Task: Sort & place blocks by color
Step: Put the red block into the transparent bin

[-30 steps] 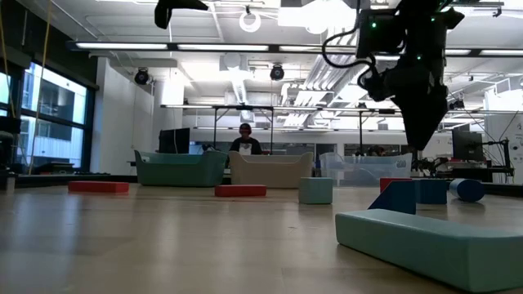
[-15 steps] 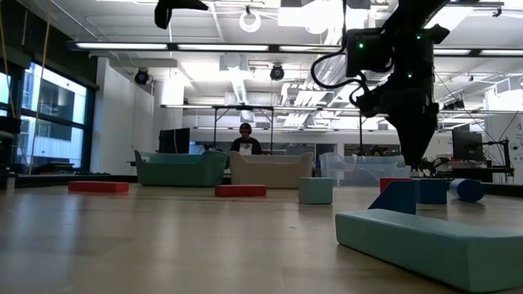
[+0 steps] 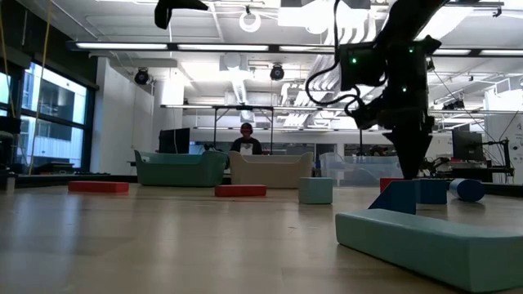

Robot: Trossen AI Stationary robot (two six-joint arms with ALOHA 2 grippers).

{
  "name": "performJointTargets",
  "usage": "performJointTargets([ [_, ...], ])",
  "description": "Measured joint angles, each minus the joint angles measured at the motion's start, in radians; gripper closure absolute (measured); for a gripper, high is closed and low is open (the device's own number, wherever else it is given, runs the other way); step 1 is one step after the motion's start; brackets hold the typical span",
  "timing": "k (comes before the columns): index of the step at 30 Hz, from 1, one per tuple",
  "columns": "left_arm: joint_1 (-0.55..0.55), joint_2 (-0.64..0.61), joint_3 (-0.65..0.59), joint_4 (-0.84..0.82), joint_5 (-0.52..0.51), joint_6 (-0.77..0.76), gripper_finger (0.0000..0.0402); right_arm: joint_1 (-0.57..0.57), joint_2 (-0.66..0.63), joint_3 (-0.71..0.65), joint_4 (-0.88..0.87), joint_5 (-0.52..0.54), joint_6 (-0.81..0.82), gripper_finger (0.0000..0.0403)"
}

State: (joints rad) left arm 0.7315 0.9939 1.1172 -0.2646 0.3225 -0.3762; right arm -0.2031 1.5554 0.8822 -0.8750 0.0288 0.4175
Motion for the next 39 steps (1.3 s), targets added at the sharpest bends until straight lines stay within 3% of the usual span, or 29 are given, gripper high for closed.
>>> performJointTargets([
  [10, 0.000, 0.000, 0.000, 0.000, 0.000, -0.005, 0.0312, 0.000, 0.066, -0.001, 0.024, 0.000, 0.000, 0.0197],
  [13, 0.000, 0.000, 0.000, 0.000, 0.000, -0.005, 0.0312, 0.000, 0.067, -0.001, 0.025, -0.005, 0.007, 0.0220],
  [18, 0.000, 0.000, 0.000, 0.000, 0.000, 0.021, 0.0312, 0.000, 0.065, 0.001, 0.023, -0.017, 0.030, 0.0297],
  [24, 0.000, 0.000, 0.000, 0.000, 0.000, 0.089, 0.0312, 0.000, 0.045, 0.008, 0.012, -0.024, 0.034, 0.0299],
  [31, 0.000, 0.001, 0.000, 0.000, 0.000, 0.183, 0.0312, 0.000, 0.020, 0.125, -0.019, 0.000, 0.053, 0.0299],
  [39, 0.000, 0.001, 0.000, 0.000, 0.000, 0.223, 0.0312, -0.007, 0.020, 0.327, -0.089, 0.113, -0.029, 0.0299],
])
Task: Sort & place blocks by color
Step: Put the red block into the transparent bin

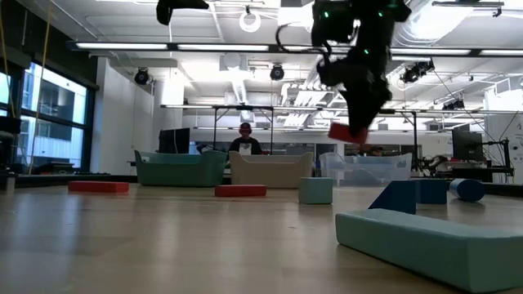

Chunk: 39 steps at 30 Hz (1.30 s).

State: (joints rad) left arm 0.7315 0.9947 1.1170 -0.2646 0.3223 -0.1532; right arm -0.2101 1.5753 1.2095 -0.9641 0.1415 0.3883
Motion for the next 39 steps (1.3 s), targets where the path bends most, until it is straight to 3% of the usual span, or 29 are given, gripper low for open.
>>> performJointTargets([
  [13, 0.000, 0.000, 0.000, 0.000, -0.002, 0.000, 0.0312, -0.154, -0.001, 0.204, -0.074, 0.233, -0.101, 0.0299],
  [21, 0.000, 0.000, 0.000, 0.000, -0.007, 0.000, 0.0312, -0.316, -0.001, 0.195, -0.084, 0.311, 0.022, 0.0299],
  [29, 0.000, 0.000, 0.000, 0.000, -0.008, 0.000, 0.0312, -0.447, -0.001, 0.120, 0.040, 0.194, 0.040, 0.0299],
  [39, 0.000, 0.000, 0.000, 0.000, -0.008, 0.000, 0.0312, -0.512, 0.003, -0.022, 0.172, 0.085, -0.005, 0.0299],
])
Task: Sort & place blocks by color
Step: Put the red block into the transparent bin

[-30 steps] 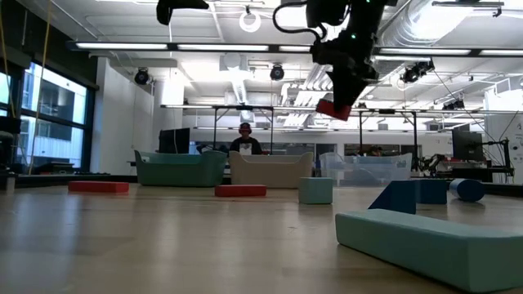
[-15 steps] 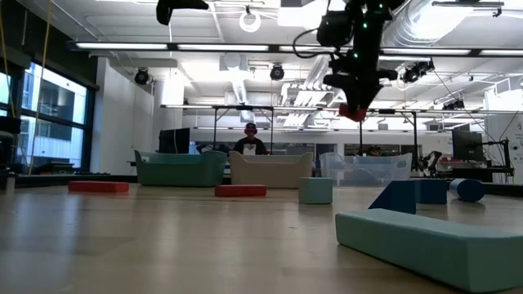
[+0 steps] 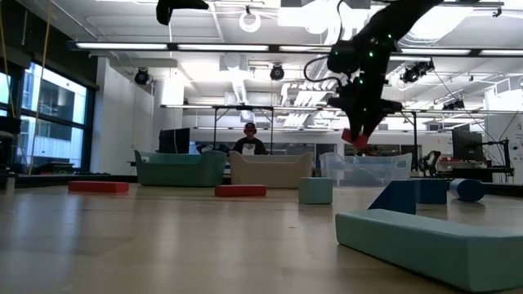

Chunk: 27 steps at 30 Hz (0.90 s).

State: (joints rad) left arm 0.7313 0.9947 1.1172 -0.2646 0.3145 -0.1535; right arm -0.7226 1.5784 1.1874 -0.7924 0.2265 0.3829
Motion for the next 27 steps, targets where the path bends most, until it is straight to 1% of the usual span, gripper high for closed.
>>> performJointTargets([
  [7, 0.000, 0.000, 0.000, 0.000, 0.000, 0.000, 0.0312, -0.020, 0.000, -0.087, 0.059, -0.036, -0.002, 0.0299],
  [14, 0.000, 0.000, 0.000, 0.000, 0.000, 0.000, 0.0312, -0.038, 0.001, -0.174, 0.143, -0.037, 0.026, 0.0299],
  [21, 0.000, 0.000, 0.000, 0.000, -0.001, 0.000, 0.0312, -0.042, 0.001, -0.205, 0.227, -0.029, 0.075, 0.0299],
  [27, 0.000, 0.000, 0.000, 0.000, -0.004, 0.000, 0.0312, -0.069, 0.001, -0.198, 0.293, -0.057, 0.106, 0.0299],
])
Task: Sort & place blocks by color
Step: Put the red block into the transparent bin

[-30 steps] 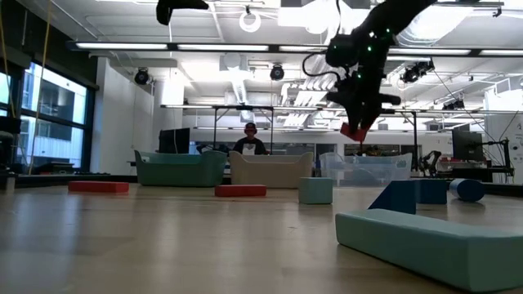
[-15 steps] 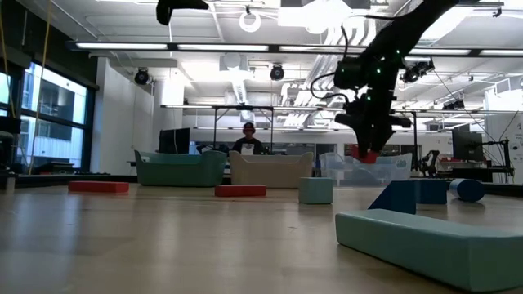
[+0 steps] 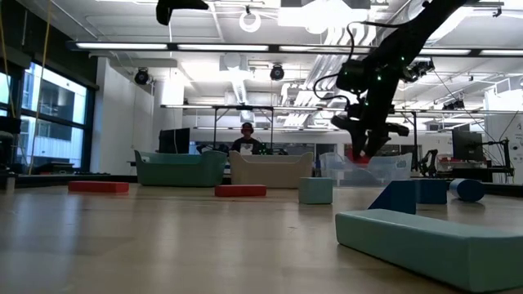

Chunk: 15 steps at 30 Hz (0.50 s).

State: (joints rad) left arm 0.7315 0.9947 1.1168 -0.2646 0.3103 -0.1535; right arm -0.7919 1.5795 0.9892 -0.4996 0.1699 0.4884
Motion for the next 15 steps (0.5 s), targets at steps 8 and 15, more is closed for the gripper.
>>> performJointTargets([
  [8, 0.000, 0.000, 0.000, 0.000, -0.004, 0.000, 0.0312, -0.034, 0.026, 0.088, -0.067, -0.033, -0.022, 0.0299],
  [15, 0.001, 0.000, 0.000, 0.000, -0.008, 0.000, 0.0312, -0.019, 0.154, 0.192, -0.199, -0.066, -0.104, 0.0299],
])
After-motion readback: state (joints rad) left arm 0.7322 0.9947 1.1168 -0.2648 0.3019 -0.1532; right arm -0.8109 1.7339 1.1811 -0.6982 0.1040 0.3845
